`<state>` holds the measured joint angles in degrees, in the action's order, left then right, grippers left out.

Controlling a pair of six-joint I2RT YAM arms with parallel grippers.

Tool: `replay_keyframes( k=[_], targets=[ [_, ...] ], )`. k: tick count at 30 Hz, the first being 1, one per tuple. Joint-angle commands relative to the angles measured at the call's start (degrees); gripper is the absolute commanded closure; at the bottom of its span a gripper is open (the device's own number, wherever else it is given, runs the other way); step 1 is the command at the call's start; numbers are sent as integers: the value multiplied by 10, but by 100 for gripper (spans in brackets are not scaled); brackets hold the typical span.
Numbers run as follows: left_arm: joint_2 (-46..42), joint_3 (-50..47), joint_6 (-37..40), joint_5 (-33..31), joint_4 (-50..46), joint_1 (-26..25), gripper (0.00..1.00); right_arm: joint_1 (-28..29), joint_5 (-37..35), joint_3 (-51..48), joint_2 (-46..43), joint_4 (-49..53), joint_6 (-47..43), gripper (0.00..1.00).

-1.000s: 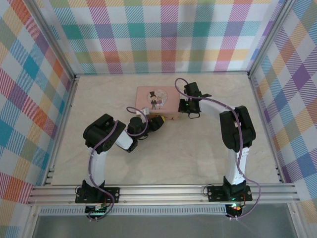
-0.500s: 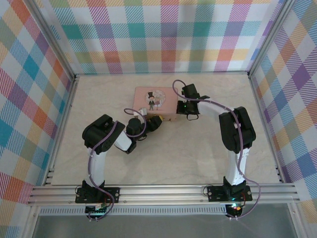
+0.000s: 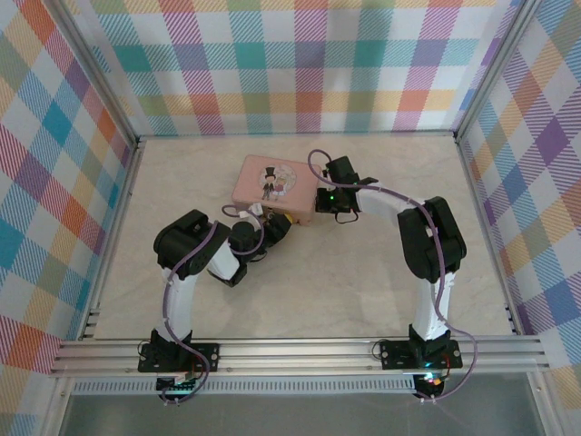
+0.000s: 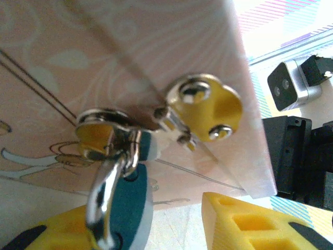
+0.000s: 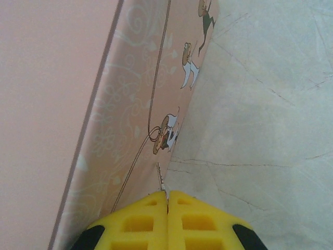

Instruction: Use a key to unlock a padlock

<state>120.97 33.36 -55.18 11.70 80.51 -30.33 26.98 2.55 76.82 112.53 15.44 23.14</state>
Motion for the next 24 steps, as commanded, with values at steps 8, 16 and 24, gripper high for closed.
replay_keyframes(
  k=[8, 16, 24],
  targets=[
    [-111, -110, 44, 10, -334, -4, 46, -23, -23, 23, -42, 29, -15, 100],
    [-364, -84, 159, -95, -633, -12, 0, -33, -41, 14, -88, 37, -37, 100],
    [-616, -14, 230, -306, -865, -5, 0, -33, -38, 29, -109, 39, -47, 100]
  ],
)
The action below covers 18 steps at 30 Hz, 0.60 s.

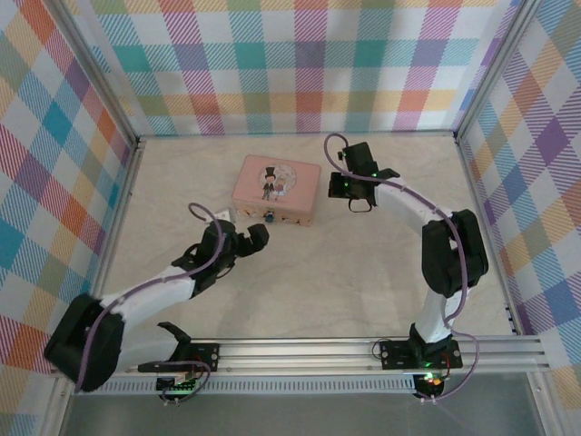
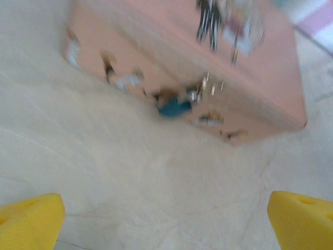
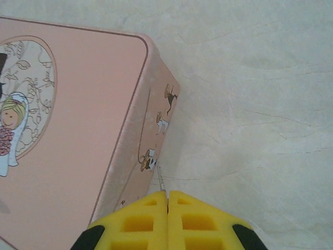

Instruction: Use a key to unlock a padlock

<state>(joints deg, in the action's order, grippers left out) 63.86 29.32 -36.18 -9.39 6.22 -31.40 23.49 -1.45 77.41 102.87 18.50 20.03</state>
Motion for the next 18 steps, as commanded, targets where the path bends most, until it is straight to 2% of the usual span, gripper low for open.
replay_keyframes(
  k=[1, 7, 12, 18],
  targets=[
    [-59, 32, 54, -66, -120, 15, 0, 2, 4, 32, -9, 12, -18, 100],
    [-26, 98, 110, 79, -160, 51, 0, 2, 28, 102, 25, 35, -43, 100],
    [15, 82, 126, 181, -92, 64, 0, 1, 45, 210, 95, 81, -64, 100],
    [91, 61, 128, 247, 11, 82, 0, -1, 48, 365, 206, 137, -77, 100]
  ],
)
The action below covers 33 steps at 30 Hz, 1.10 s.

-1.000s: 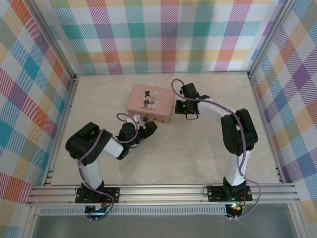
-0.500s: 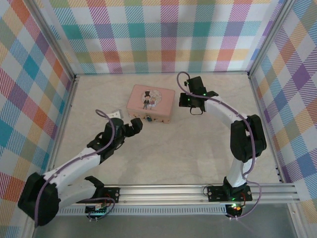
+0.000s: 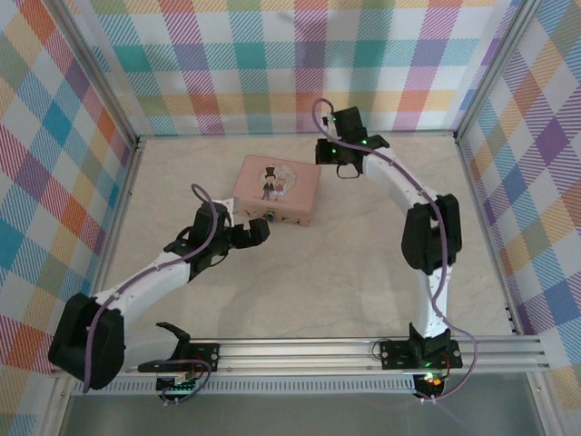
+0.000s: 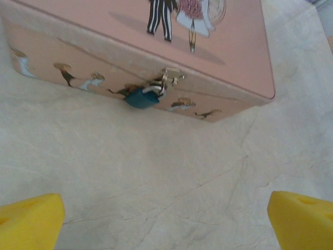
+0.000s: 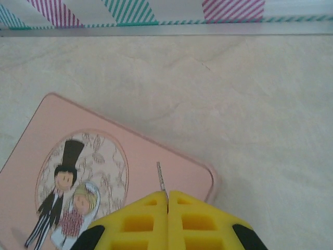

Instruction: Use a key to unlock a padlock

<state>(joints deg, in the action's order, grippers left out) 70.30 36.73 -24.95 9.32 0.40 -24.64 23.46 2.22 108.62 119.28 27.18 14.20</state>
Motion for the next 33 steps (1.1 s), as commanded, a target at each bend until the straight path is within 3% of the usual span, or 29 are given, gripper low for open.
replay_keyframes(
  k=[1, 10, 15, 24, 33],
  targets=[
    [40, -15, 17, 69, 90, 16, 0, -1, 13, 72, 55, 53, -20, 100],
    [181, -3, 19, 91, 260, 21, 0, -1, 19, 267, 192, 122, -30, 100],
    [248, 26, 37, 99, 310, 21, 0, -1, 19, 332, 239, 145, -38, 100],
    [342, 49, 45, 113, 419, 20, 0, -1, 20, 341, 268, 138, -47, 100],
    [382, 102, 67, 196, 406, 0, 0, 2, 23, 339, 287, 140, -58, 100]
  ],
)
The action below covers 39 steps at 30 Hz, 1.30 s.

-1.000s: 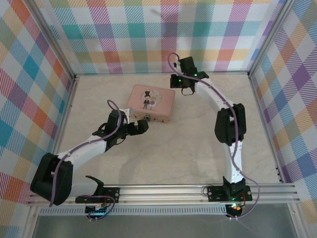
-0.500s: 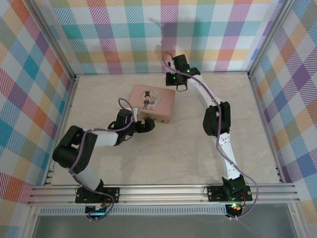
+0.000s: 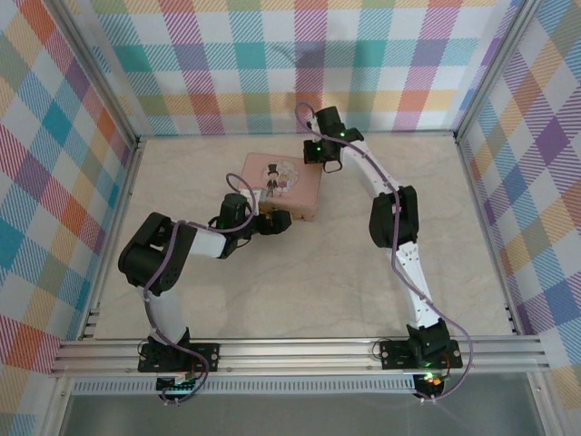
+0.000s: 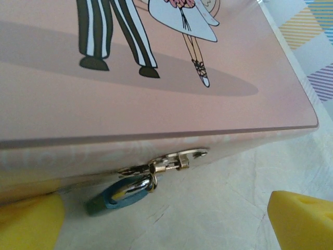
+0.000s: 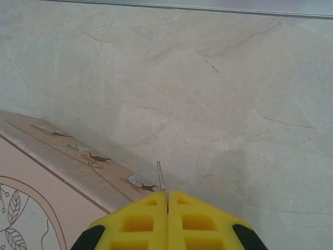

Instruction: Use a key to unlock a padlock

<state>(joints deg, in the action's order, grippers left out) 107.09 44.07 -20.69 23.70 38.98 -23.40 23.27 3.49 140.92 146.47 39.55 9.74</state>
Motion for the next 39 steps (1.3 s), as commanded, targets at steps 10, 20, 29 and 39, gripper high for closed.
replay_keyframes(
  k=[10, 20, 29, 39],
  targets=[
    [23, 56, 29, 75, 13, -35, 8, 12, 10, 3, 18, 23, -23, 100],
    [20, 22, 60, -87, 81, -92, 1, 20, 9, -35, 4, 8, -18, 100],
    [37, -21, 76, -163, 195, -103, 0, 21, 7, -68, -15, -6, -22, 100],
    [52, 18, 66, 44, 188, -99, 8, 23, 2, -77, -19, -8, -27, 100]
  ],
)
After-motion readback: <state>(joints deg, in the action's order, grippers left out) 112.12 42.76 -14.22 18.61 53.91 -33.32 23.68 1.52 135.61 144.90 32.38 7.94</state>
